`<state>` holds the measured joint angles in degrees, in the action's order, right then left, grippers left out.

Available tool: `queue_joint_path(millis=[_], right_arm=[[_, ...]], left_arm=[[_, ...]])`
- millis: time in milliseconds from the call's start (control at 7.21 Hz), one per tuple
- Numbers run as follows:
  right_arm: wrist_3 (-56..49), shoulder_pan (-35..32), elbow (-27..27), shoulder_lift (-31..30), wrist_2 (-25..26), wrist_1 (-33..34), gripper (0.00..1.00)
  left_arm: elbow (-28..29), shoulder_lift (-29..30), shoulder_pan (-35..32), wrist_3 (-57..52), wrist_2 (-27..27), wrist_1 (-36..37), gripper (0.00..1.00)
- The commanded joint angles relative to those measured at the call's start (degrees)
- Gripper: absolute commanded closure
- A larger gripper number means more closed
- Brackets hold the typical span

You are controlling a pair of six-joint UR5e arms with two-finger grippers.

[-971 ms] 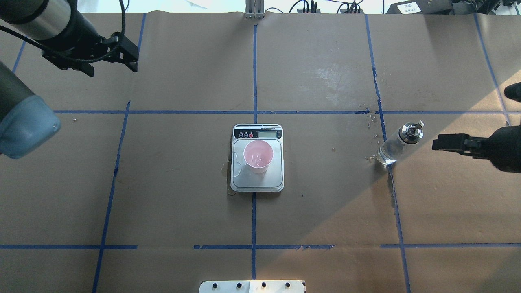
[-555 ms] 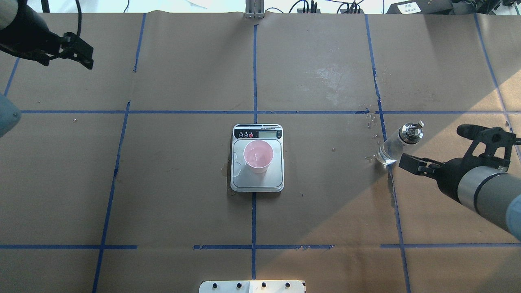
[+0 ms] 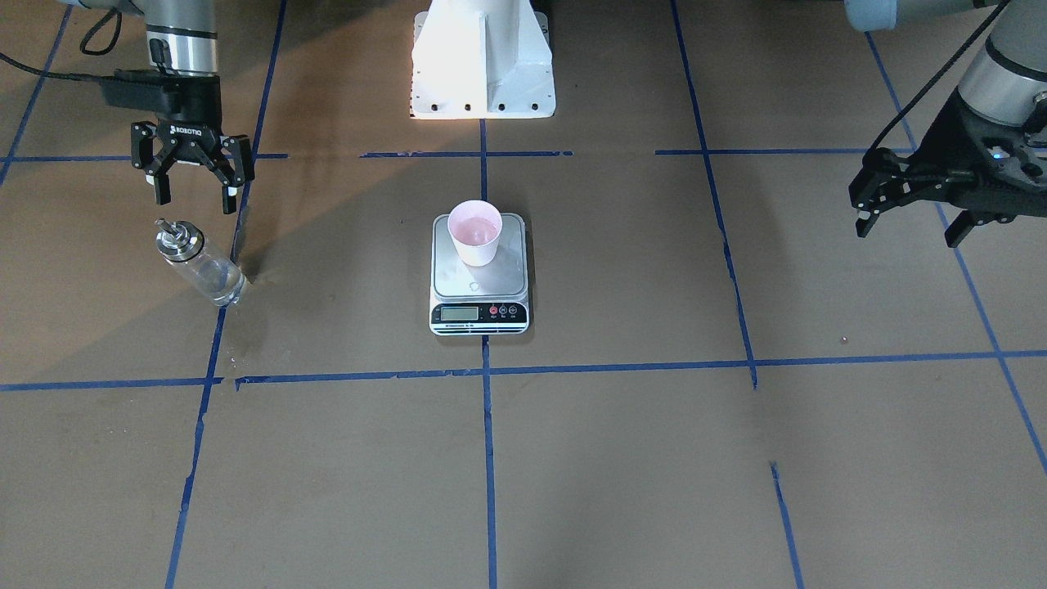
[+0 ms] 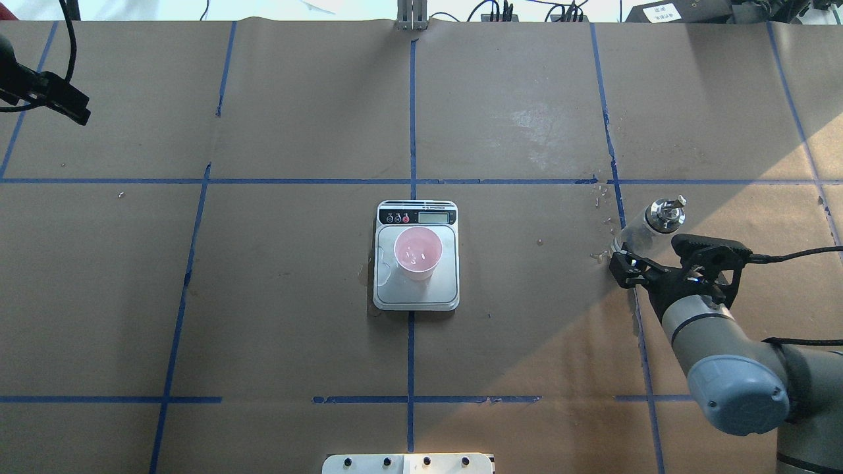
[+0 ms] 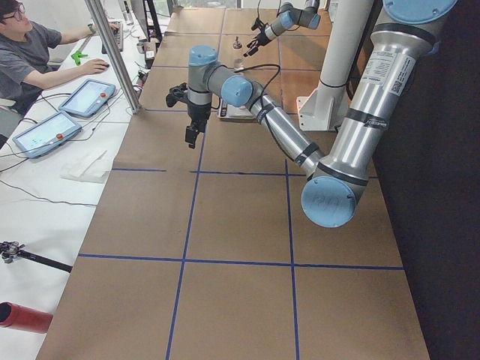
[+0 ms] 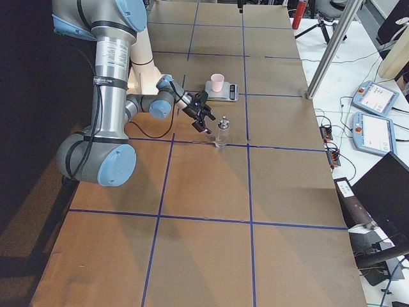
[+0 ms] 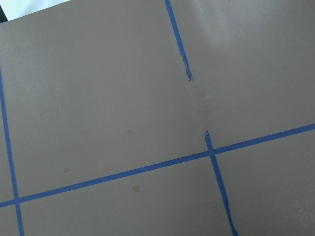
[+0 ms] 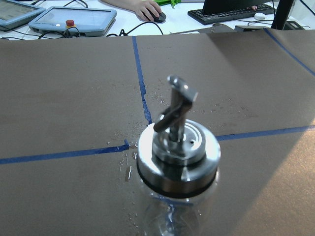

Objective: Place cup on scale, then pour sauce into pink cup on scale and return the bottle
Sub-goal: 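Reach the right gripper to the glass sauce bottle and grasp it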

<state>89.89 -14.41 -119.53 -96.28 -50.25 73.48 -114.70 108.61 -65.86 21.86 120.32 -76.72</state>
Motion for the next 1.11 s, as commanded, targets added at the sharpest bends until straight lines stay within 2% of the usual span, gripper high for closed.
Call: queue_joint_path(millis=[0, 416, 971], right_arm=[[0.02, 0.35, 5.60, 3.01, 3.92, -0.18, 0.00], [0.11, 0.43, 10.45, 5.48, 5.69, -0.27, 0.00], [-0.60, -0.62, 13.00, 5.31, 9.29, -0.18, 0.00]], left_arm=[[0.53, -0.07, -0.05, -0.24, 0.00, -0.01, 0.00], [0.62, 0.02, -0.05, -0.06, 0.00, -0.01, 0.00], [0.71, 0.20, 0.03, 0.20, -0.09, -0.01, 0.00]])
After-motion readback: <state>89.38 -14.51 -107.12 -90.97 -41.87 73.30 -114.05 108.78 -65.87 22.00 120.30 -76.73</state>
